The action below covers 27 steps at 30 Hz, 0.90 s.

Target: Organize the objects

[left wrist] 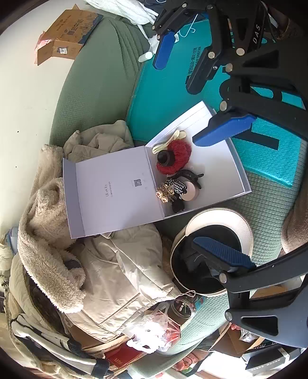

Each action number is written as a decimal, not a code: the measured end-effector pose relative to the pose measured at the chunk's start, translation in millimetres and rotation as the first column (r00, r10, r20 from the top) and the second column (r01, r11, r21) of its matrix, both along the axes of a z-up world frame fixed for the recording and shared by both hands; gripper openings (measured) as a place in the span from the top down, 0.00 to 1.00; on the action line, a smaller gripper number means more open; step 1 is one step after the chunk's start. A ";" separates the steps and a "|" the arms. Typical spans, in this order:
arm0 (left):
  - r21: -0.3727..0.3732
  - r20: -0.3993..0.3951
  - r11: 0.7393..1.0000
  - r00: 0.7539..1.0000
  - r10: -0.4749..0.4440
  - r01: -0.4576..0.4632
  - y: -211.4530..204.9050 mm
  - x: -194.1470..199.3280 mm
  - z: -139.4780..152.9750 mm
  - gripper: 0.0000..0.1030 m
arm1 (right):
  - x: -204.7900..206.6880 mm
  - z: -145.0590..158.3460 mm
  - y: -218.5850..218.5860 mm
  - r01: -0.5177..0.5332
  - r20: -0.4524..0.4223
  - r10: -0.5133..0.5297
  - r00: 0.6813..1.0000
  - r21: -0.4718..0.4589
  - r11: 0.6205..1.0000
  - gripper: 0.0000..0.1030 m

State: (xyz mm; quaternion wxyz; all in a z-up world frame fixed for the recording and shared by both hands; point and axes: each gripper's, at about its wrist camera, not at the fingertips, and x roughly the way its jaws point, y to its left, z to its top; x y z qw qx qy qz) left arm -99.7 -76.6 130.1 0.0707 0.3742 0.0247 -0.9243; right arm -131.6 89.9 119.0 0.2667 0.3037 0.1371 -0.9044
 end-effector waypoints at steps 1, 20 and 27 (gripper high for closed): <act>-0.007 0.001 1.000 1.000 0.002 -0.002 2.5 3.9 0.0 0.24 | 3.3 -0.6 1.5 0.004 0.002 -0.004 1.000 -0.001 1.000 0.32; -0.003 0.036 0.999 0.999 0.036 -0.036 29.2 53.9 -19.8 0.24 | 39.4 -19.5 28.5 0.080 0.046 -0.080 0.996 0.016 0.997 0.29; -0.012 0.053 0.999 0.997 0.051 -0.050 28.8 61.2 -27.4 0.24 | 42.9 -22.6 27.7 0.072 0.047 -0.073 0.996 0.028 0.997 0.29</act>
